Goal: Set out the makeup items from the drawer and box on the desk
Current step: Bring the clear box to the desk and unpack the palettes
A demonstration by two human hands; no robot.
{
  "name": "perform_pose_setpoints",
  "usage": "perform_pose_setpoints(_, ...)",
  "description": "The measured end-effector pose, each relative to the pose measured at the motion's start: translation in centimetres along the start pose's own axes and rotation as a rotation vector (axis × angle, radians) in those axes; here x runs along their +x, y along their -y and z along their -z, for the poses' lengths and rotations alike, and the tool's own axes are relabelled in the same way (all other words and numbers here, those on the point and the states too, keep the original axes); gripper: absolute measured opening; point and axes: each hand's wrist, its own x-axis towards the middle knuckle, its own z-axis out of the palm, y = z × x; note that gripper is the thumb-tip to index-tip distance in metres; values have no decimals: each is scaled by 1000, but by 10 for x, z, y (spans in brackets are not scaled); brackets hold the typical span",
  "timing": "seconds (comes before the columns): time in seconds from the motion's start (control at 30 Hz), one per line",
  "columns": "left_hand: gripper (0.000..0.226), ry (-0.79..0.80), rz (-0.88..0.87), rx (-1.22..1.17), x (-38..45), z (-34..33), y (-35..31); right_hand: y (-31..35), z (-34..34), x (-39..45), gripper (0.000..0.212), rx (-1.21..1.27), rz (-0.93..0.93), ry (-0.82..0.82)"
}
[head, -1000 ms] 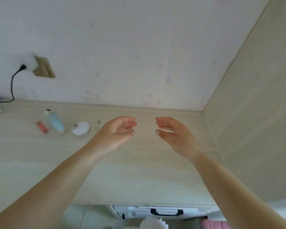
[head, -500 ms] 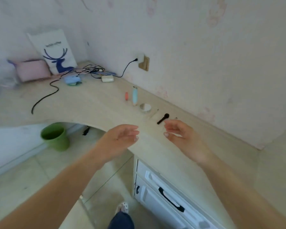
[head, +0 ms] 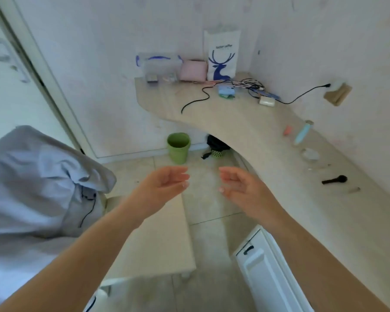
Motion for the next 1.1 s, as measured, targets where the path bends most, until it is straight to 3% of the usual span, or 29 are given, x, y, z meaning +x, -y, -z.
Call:
perform_pose_setpoints(0.3,30,-389,14,-104,-129,164,32,97,-190,22,35,-7,203,330)
perform_pose_setpoints(0.73,26,-730,81,-98,-307,404,106,224,-499,-4,35,69,341,608)
perform_pose_setpoints(1.1,28,-952,149,-213,-352,534,172,268,-677,22,36,60,375,833)
